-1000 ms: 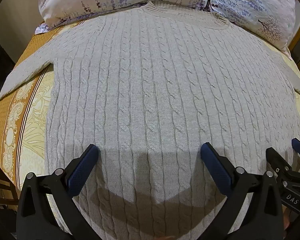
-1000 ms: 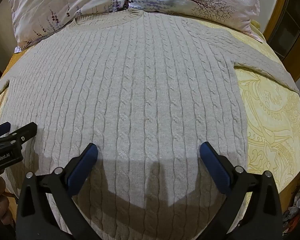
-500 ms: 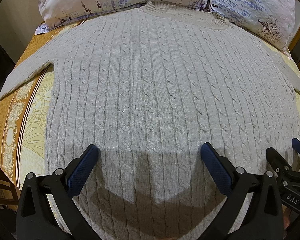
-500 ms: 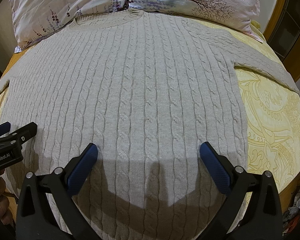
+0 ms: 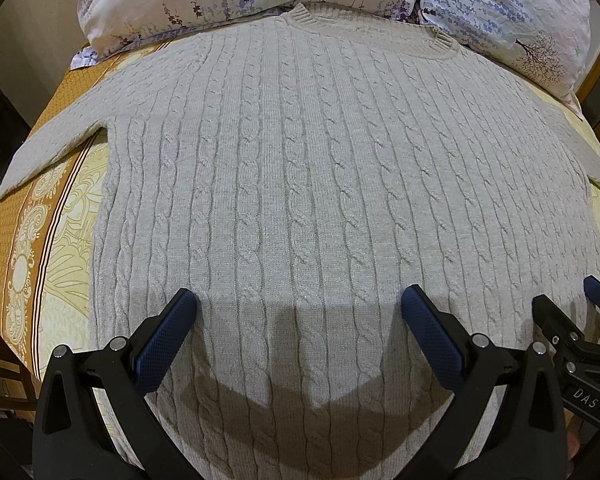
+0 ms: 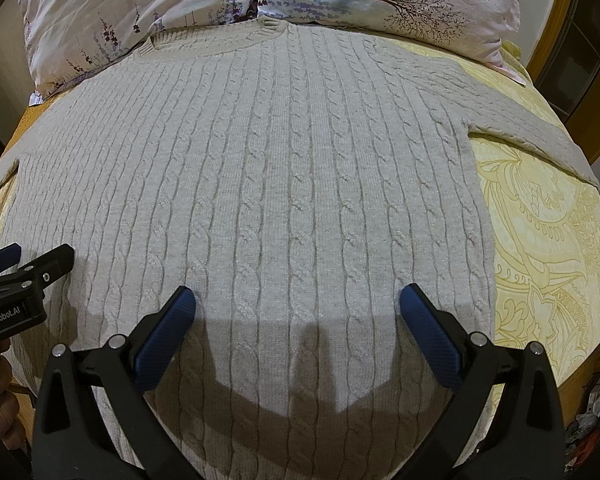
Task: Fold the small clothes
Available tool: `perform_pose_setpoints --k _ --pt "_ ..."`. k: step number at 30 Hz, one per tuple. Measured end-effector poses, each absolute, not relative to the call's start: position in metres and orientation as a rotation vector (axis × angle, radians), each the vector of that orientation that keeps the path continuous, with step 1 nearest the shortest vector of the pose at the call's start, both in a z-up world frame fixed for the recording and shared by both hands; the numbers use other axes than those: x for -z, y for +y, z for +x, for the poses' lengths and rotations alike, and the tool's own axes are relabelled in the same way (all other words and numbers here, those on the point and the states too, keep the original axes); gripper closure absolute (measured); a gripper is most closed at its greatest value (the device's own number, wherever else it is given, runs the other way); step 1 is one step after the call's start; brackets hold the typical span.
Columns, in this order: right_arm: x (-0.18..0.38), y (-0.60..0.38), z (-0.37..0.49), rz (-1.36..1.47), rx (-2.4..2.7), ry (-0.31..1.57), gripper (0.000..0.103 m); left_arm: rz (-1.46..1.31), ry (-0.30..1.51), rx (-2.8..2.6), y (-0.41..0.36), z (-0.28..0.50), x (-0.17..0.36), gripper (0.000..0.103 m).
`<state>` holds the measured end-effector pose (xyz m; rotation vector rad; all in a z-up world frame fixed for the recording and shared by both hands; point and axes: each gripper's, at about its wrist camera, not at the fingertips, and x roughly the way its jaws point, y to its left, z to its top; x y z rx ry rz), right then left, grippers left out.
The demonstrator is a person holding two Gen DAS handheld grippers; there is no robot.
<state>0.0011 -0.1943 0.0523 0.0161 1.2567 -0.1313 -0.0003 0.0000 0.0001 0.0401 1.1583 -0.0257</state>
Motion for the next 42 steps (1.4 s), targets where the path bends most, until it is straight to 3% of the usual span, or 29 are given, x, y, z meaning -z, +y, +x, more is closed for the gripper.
perform_pose_setpoints --k 42 --pt "-0.0504 -0.1919 -0.0003 0.013 0.128 1.264 0.002 0.041 1.161 0.026 0.0000 -0.0003 0.0001 0.001"
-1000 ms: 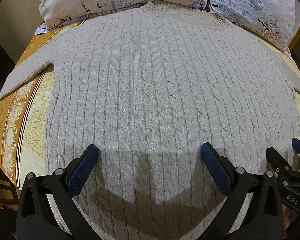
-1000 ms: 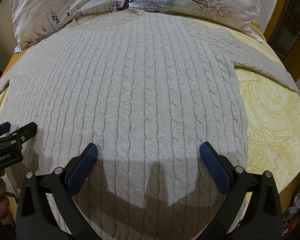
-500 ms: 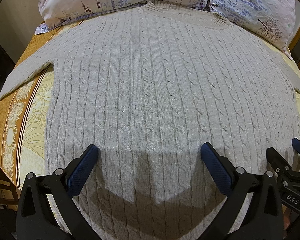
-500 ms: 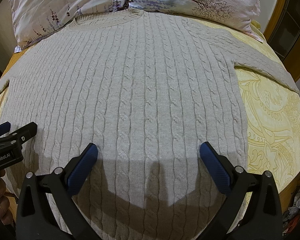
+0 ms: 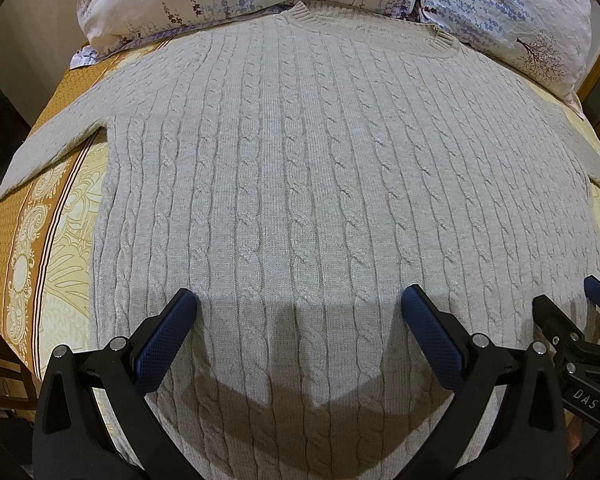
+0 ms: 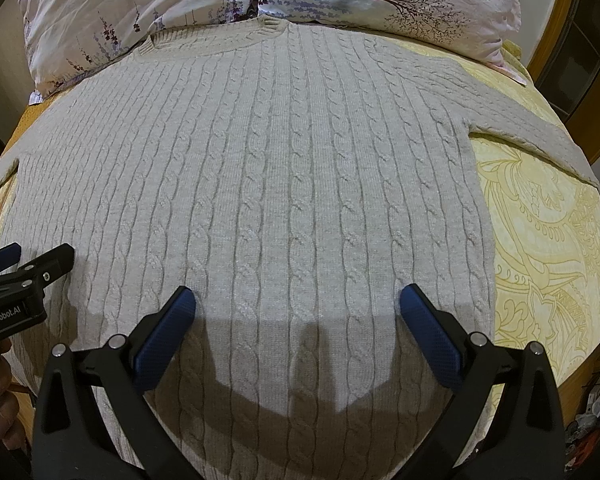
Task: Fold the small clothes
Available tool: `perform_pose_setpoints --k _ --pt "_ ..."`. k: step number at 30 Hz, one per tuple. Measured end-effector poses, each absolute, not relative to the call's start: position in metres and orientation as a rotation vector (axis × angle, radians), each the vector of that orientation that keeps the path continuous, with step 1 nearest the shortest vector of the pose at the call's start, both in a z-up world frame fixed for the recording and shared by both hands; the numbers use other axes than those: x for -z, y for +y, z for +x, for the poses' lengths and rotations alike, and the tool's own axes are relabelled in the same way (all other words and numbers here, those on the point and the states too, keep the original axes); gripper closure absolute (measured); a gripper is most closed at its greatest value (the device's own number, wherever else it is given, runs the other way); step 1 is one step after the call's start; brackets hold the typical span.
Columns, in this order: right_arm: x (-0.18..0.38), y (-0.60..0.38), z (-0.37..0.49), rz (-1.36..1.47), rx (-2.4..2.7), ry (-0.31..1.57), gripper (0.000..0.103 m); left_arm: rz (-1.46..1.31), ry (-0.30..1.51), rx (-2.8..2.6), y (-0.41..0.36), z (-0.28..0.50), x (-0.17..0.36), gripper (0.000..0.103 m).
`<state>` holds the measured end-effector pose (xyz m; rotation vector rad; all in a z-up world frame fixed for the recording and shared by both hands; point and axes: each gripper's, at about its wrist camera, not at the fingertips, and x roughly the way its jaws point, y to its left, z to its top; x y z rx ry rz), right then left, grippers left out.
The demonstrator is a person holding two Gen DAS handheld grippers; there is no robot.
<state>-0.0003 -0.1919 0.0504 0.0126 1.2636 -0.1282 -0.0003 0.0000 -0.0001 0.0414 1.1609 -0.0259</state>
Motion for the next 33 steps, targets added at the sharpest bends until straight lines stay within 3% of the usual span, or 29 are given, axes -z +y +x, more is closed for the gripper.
perform_pose_setpoints --k 25,33 --pt "-0.050 -0.194 0.008 -0.046 -0.012 1.224 0.002 0.053 1.176 0.039 -0.002 0.004 0.002 0.001" --pt "-0.070 -0.298 0.038 0.269 0.171 1.138 0.002 0.050 1.173 0.030 -0.003 0.004 0.001 0.001"
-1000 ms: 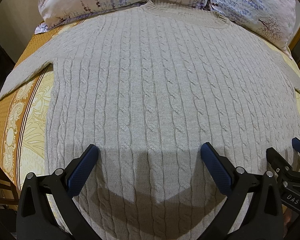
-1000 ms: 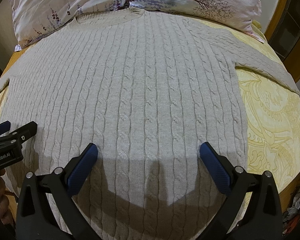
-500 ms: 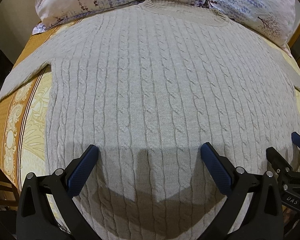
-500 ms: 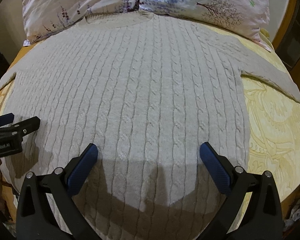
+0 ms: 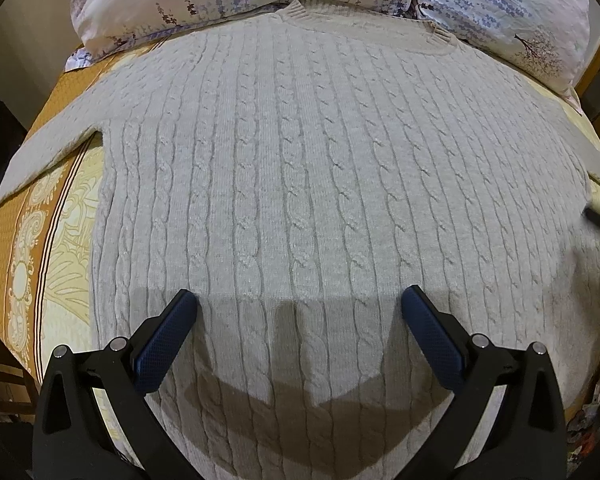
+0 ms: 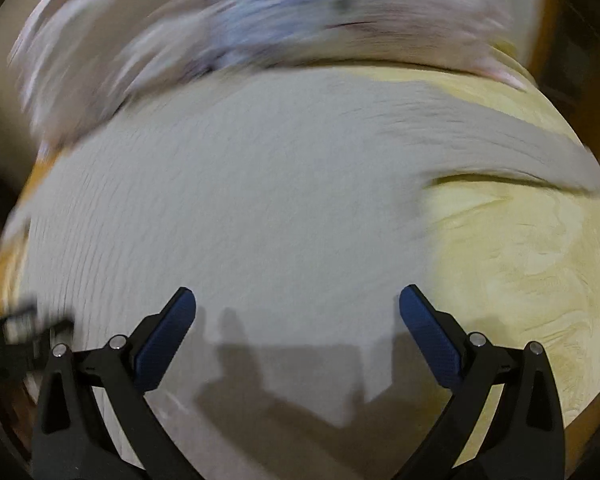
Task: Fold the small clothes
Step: 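Grasp the cuff of a grey sweater sleeve with the right tool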
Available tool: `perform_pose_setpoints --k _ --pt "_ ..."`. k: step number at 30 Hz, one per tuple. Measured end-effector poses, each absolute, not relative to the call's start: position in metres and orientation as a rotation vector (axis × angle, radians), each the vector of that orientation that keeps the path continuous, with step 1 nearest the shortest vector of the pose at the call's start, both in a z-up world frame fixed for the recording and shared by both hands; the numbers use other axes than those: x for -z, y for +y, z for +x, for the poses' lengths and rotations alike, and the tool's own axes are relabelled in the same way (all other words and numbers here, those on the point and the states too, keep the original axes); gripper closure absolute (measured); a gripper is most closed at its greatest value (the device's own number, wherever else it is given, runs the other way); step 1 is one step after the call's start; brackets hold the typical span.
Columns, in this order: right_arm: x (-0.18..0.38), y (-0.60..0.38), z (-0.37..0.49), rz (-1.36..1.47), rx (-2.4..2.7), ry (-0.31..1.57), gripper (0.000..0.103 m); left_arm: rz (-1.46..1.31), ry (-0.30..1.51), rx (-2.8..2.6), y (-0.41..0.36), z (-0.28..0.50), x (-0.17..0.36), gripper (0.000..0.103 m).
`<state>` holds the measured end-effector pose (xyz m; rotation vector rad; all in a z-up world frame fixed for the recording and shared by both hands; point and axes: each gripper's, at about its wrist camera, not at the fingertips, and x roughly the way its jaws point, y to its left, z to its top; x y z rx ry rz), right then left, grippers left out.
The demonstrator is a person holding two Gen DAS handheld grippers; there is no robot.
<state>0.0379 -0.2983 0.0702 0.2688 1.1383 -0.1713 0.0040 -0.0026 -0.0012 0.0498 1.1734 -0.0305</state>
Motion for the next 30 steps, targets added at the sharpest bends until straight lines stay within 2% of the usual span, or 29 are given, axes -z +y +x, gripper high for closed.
perform_pose_setpoints --k 3,7,12,18,20,27,30 --pt "-0.073 -0.378 0.044 0.503 0.319 1.080 0.003 0.046 1.164 0.031 -0.001 0.004 0.001 0.001" --pt "-0.072 -0.469 0.035 0.783 0.471 0.969 0.015 0.046 1.139 0.034 -0.001 0.003 0.000 0.001" --pt "-0.060 -0.528 0.023 0.960 0.552 0.879 0.031 0.038 1.135 0.019 -0.001 0.004 0.000 0.001" --pt "-0.052 -0.554 0.017 1.023 0.578 0.810 0.049 0.015 1.129 0.013 0.001 0.008 -0.002 0.001" --pt "-0.050 -0.565 0.015 1.036 0.595 0.791 0.058 -0.012 1.123 0.018 0.004 0.009 -0.003 0.001" --pt "-0.047 -0.582 0.013 1.052 0.640 0.758 0.073 -0.133 1.064 0.031 0.022 0.021 -0.018 0.001" --pt "-0.046 -0.585 0.013 1.028 0.677 0.767 0.086 -0.128 1.026 0.039 0.025 0.030 -0.028 0.001"
